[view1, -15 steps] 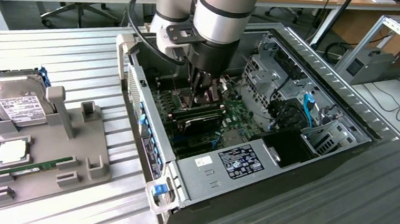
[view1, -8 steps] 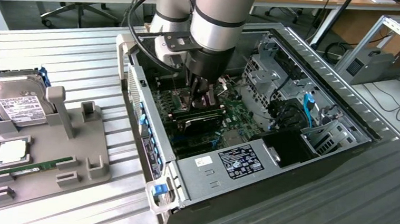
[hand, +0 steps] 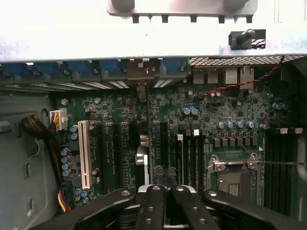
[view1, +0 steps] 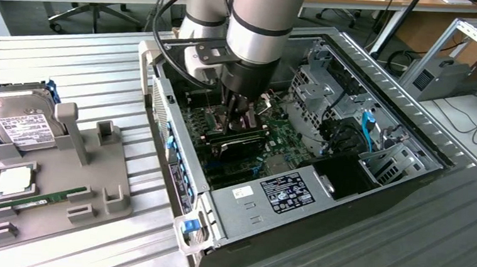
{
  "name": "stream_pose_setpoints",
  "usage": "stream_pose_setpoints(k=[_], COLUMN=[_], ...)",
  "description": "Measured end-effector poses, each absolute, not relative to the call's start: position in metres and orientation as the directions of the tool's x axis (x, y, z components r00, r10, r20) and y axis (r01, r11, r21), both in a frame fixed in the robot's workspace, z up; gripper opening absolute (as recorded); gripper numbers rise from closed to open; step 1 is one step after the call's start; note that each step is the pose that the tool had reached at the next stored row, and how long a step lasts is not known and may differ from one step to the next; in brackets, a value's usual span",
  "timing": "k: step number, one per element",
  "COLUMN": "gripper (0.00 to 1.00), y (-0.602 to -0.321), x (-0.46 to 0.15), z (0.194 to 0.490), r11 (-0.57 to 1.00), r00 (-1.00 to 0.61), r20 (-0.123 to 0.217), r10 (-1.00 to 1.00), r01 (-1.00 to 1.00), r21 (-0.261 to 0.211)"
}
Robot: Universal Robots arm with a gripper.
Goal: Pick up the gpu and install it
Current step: 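Press down on the gpu until it lock into place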
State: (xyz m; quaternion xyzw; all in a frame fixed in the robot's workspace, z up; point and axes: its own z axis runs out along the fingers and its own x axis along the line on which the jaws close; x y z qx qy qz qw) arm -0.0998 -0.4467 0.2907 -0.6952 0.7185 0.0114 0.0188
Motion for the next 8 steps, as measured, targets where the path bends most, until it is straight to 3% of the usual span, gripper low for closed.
stream_pose_setpoints(k=[8], gripper=[0.11], y=[-0.448], x=[-0.096], z=[0.276], r11=[0.033], r00=[-0.033], r20=[-0.044], r10=[-0.998], r01=[-0.999], r21=[-0.008])
